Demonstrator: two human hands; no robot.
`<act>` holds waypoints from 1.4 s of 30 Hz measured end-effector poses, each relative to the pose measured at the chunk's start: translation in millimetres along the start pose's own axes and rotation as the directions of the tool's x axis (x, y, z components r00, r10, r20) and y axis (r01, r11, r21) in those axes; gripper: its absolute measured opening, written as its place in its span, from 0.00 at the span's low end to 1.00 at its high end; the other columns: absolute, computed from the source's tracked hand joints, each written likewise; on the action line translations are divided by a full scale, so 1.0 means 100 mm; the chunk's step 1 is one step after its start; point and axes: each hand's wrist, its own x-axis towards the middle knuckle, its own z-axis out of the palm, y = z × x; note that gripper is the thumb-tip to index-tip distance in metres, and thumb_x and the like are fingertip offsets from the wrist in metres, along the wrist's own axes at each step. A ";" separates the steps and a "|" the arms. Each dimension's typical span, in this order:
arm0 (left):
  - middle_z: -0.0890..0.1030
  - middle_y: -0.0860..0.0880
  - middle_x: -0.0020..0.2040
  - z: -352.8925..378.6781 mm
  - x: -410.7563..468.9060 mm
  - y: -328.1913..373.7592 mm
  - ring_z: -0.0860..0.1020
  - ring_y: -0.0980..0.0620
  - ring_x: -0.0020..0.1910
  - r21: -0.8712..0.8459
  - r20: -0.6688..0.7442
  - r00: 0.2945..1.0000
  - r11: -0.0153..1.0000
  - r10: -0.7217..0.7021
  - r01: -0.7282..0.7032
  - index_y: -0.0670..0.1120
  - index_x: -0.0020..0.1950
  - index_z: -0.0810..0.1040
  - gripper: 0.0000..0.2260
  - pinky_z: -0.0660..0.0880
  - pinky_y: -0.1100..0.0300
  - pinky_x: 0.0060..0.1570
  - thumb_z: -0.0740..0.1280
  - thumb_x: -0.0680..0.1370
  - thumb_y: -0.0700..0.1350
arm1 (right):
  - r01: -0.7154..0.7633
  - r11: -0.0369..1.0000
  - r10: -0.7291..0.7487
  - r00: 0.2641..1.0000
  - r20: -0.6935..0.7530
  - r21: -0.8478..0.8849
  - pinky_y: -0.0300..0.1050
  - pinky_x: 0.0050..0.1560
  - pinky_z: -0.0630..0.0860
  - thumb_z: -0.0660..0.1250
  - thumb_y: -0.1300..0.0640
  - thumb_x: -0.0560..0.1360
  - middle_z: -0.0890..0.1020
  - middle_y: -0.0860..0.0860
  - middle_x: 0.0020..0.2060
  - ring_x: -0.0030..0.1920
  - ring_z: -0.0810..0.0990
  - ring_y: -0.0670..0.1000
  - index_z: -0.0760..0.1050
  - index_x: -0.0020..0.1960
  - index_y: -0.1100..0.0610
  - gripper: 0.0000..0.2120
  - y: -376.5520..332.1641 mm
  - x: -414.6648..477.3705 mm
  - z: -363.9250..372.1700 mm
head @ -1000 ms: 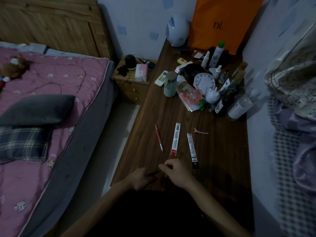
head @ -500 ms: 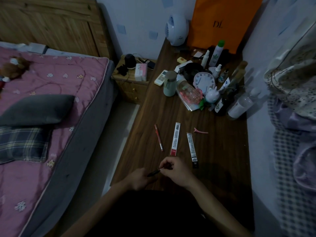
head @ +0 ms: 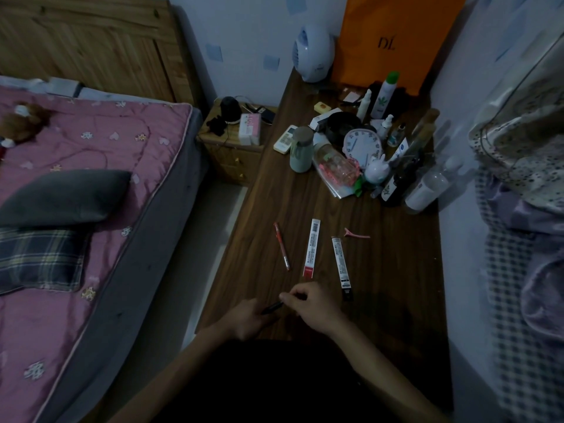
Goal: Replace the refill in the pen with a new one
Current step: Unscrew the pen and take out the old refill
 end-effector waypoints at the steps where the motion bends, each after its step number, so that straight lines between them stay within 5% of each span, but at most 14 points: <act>1: 0.71 0.53 0.27 0.00 0.01 -0.01 0.70 0.62 0.25 0.000 -0.005 1.000 1.000 -0.007 0.007 0.50 0.28 0.67 0.21 0.64 0.69 0.28 0.62 0.80 0.55 | 0.000 1.000 0.000 1.000 -0.002 -0.015 0.38 0.33 0.69 0.70 0.46 0.76 0.82 0.54 0.32 0.31 0.76 0.42 0.82 0.39 0.54 0.13 0.00 0.00 0.00; 3: 0.70 0.54 0.26 0.01 0.00 -0.01 0.71 0.66 0.24 -0.010 -0.027 1.000 1.000 0.000 0.000 0.45 0.34 0.70 0.18 0.65 0.72 0.27 0.62 0.80 0.54 | 0.002 1.000 -0.002 1.000 -0.007 -0.006 0.35 0.33 0.69 0.71 0.47 0.75 0.81 0.52 0.31 0.30 0.76 0.41 0.83 0.41 0.55 0.12 0.00 0.00 0.00; 5: 0.70 0.55 0.25 0.02 0.00 -0.01 0.72 0.71 0.25 -0.026 -0.042 0.999 0.999 0.032 -0.033 0.52 0.42 0.72 0.08 0.66 0.75 0.29 0.63 0.80 0.53 | -0.001 1.000 0.001 1.000 0.007 0.023 0.31 0.33 0.70 0.72 0.50 0.75 0.81 0.48 0.32 0.32 0.77 0.39 0.83 0.42 0.55 0.09 0.00 -0.01 0.00; 9: 0.70 0.55 0.26 0.02 0.03 -0.03 0.73 0.70 0.26 -0.025 -0.025 1.000 1.000 0.016 -0.016 0.59 0.28 0.73 0.18 0.66 0.74 0.28 0.62 0.80 0.55 | 0.031 0.997 -0.033 0.999 0.030 0.076 0.33 0.39 0.74 0.72 0.58 0.74 0.83 0.48 0.36 0.35 0.78 0.38 0.83 0.45 0.57 0.03 0.00 -0.01 -0.01; 16: 0.70 0.51 0.28 0.03 0.04 -0.06 0.71 0.60 0.27 0.031 -0.048 0.998 0.999 0.032 -0.031 0.48 0.32 0.70 0.19 0.64 0.67 0.29 0.61 0.79 0.58 | 0.052 0.983 -0.051 0.999 -0.014 0.174 0.39 0.48 0.78 0.74 0.63 0.72 0.86 0.53 0.42 0.44 0.83 0.45 0.83 0.45 0.56 0.04 0.06 -0.01 -0.06; 20: 0.73 0.49 0.28 0.03 0.01 -0.05 0.70 0.60 0.27 0.011 -0.074 0.996 0.999 0.051 -0.050 0.61 0.29 0.72 0.18 0.63 0.66 0.30 0.61 0.79 0.59 | 0.035 0.979 -0.022 0.997 -0.067 0.199 0.34 0.47 0.78 0.75 0.62 0.72 0.86 0.48 0.42 0.46 0.83 0.43 0.84 0.44 0.51 0.07 0.12 -0.04 -0.12; 25: 0.69 0.49 0.25 0.10 0.03 -0.09 0.75 0.49 0.31 0.027 -0.127 0.992 0.999 0.025 -0.022 0.60 0.29 0.71 0.19 0.63 0.60 0.30 0.59 0.78 0.63 | 0.024 0.969 0.021 0.983 -0.182 0.244 0.30 0.46 0.77 0.74 0.62 0.72 0.86 0.45 0.41 0.46 0.84 0.41 0.84 0.44 0.47 0.09 0.24 -0.10 -0.20; 32: 0.69 0.50 0.23 0.24 0.13 -0.18 0.74 0.54 0.27 -0.007 -0.173 0.983 0.998 -0.055 0.055 0.48 0.28 0.65 0.25 0.63 0.61 0.29 0.59 0.79 0.62 | -0.194 0.981 0.188 0.913 -0.361 0.020 0.26 0.35 0.69 0.75 0.57 0.72 0.81 0.37 0.38 0.40 0.80 0.35 0.78 0.39 0.40 0.12 0.71 -0.13 -0.22; 38: 0.77 0.48 0.30 0.39 0.23 -0.24 0.81 0.47 0.35 0.039 -0.143 0.981 0.989 -0.133 0.140 0.47 0.30 0.68 0.24 0.66 0.59 0.31 0.57 0.79 0.62 | -0.340 0.936 0.287 0.884 -0.369 -0.086 0.26 0.35 0.67 0.72 0.59 0.73 0.82 0.44 0.39 0.39 0.78 0.40 0.84 0.46 0.50 0.05 1.06 -0.14 -0.10; 42: 0.75 0.56 0.27 0.44 0.25 -0.21 0.76 0.64 0.25 -0.046 -0.149 0.981 0.992 -0.121 0.116 0.51 0.34 0.73 0.19 0.67 0.70 0.23 0.58 0.78 0.62 | -0.367 0.922 0.310 0.889 -0.338 -0.121 0.32 0.38 0.71 0.72 0.59 0.74 0.84 0.46 0.41 0.39 0.79 0.42 0.83 0.47 0.51 0.05 1.10 -0.12 -0.04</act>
